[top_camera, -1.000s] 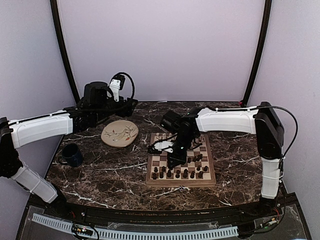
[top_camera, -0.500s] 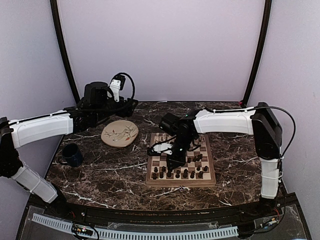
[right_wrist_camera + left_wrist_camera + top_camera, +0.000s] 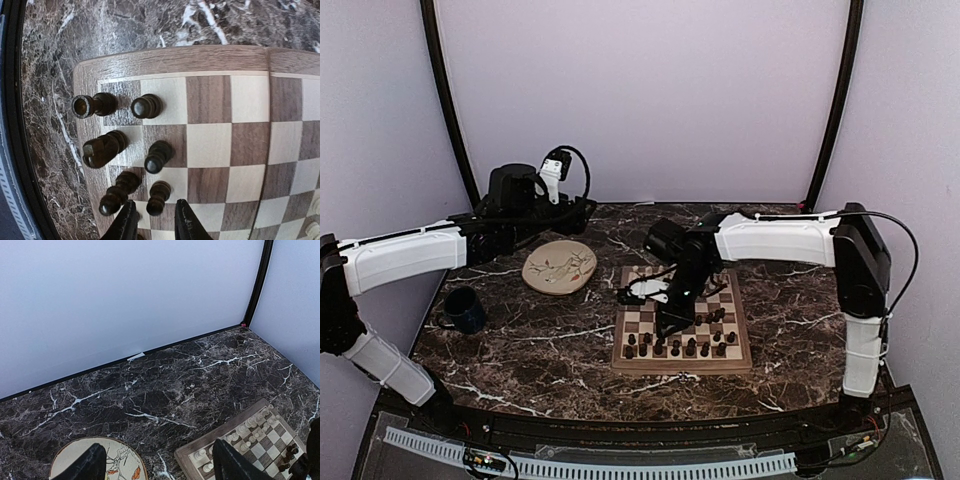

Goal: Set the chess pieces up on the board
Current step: Pick up the pawn from the chessboard.

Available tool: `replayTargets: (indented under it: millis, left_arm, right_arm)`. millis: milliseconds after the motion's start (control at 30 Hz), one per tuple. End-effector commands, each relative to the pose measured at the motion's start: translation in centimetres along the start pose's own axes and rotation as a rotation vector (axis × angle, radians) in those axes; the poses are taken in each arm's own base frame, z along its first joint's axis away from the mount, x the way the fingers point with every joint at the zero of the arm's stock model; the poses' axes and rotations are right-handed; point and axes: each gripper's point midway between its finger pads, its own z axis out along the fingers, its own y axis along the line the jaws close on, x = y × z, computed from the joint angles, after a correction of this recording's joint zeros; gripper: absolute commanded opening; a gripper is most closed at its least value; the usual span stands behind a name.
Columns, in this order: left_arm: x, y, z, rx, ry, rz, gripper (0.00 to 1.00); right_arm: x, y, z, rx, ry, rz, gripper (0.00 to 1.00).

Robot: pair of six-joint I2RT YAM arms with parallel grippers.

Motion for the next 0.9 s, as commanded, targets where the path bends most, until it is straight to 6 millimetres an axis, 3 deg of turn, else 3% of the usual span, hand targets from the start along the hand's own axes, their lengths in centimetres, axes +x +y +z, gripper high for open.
replayTargets:
  millis: [0,100,233,333,700,867]
  left_arm:
    - [-0.3,-0.1,0.0,0.007,-0.006,-0.002,0.75]
    - [-0.2,-0.2,0.1,0.01,-0.003,-0.002,0.75]
    - [0.0,-0.3,0.3,0.018,0.004,-0.006,0.75]
    - [0.1,-0.4,0.4,0.02,0.008,-0.007,0.75]
    - [0.2,-0.4,0.5,0.022,0.011,-0.006,0.75]
    - [0.1,-0.4,0.4,0.024,0.01,-0.006,0.75]
  right_arm:
    - [-0.2,-0.6,-4.7,0.026,-0.105,0.022,0.28]
    - [1.6,-2.0,-5.5,0.065,-0.115,0.062,0.29]
    - [5.2,-4.5,-4.8,0.153,-0.045,0.13,0.29]
    - [6.7,-5.5,-4.3,0.208,-0.001,0.131,0.29]
    - [7.0,-6.3,-2.7,0.206,0.026,0.149,0.29]
    - [6.6,-6.0,-2.5,0.173,0.021,0.151,0.15]
